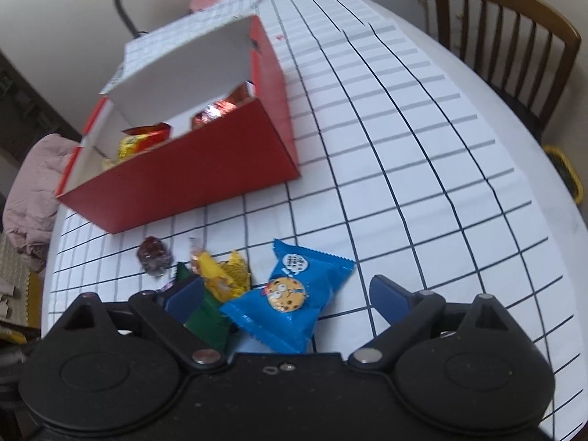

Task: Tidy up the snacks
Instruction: 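Move both tools back over the remaining snacks, then grasp the blue cookie packet with right tool while left tool grasps round cake packet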

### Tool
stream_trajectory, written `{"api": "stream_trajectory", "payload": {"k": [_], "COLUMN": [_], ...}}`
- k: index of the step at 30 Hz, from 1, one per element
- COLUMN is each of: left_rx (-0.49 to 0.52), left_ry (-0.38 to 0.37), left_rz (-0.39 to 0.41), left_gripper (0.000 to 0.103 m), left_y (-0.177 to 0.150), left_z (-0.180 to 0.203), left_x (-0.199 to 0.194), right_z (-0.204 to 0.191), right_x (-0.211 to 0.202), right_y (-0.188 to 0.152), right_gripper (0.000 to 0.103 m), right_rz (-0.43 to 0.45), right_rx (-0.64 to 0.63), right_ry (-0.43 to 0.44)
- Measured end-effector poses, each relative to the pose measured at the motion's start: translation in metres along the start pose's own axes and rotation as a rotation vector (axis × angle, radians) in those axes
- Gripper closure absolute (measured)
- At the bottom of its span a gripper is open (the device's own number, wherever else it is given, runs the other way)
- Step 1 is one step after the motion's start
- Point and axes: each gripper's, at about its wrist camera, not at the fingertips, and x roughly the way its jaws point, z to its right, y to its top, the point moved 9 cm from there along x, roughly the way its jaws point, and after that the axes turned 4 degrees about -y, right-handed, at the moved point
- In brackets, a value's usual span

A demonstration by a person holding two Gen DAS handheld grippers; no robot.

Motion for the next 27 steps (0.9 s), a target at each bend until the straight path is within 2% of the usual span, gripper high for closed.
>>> {"api": "stream_trajectory", "payload": {"k": [7, 15, 21, 25, 26, 27], "left_rx": [-0.014, -0.023, -0.027, -0.019, -0.023, -0.023], "left_ry": [-0.014, -0.02, -0.061, -0.061, -0.06, -0.059], "left_rz": [-0.046, -0.067, -0.08, -0.081, -0.08, -0.077], "left_gripper": [0.015, 0.017, 0.035, 0.035, 0.039, 0.049], "left_y": [-0.003, -0.004, -0.004, -0.005, -0.005, -0.005], "left_z": [0.002, 0.004, 0.009, 0.011, 0.01, 0.01], "left_x": [0.018, 0.031, 0.033, 0.032, 0.032, 0.031], "right_z": [0.008, 0.009, 0.008, 0.007, 0.007, 0.007], "right_x": [0.023, 0.035, 0.037, 0.035, 0.034, 0.034], "right_y": [-0.001, -0.004, -0.006, -0.006, -0.006, -0.006], "right_gripper": [0.013, 0.024, 0.038, 0.044, 0.045, 0.048], "right_rz": [-0.061, -0.092, -0.1, -0.093, -0.091, -0.087], "right_rx": [0.084, 0.105, 0.11, 0.111, 0.111, 0.109], "right_ry": [-0.012, -0.016, 0.003, 0.008, 0.006, 0.003]}}
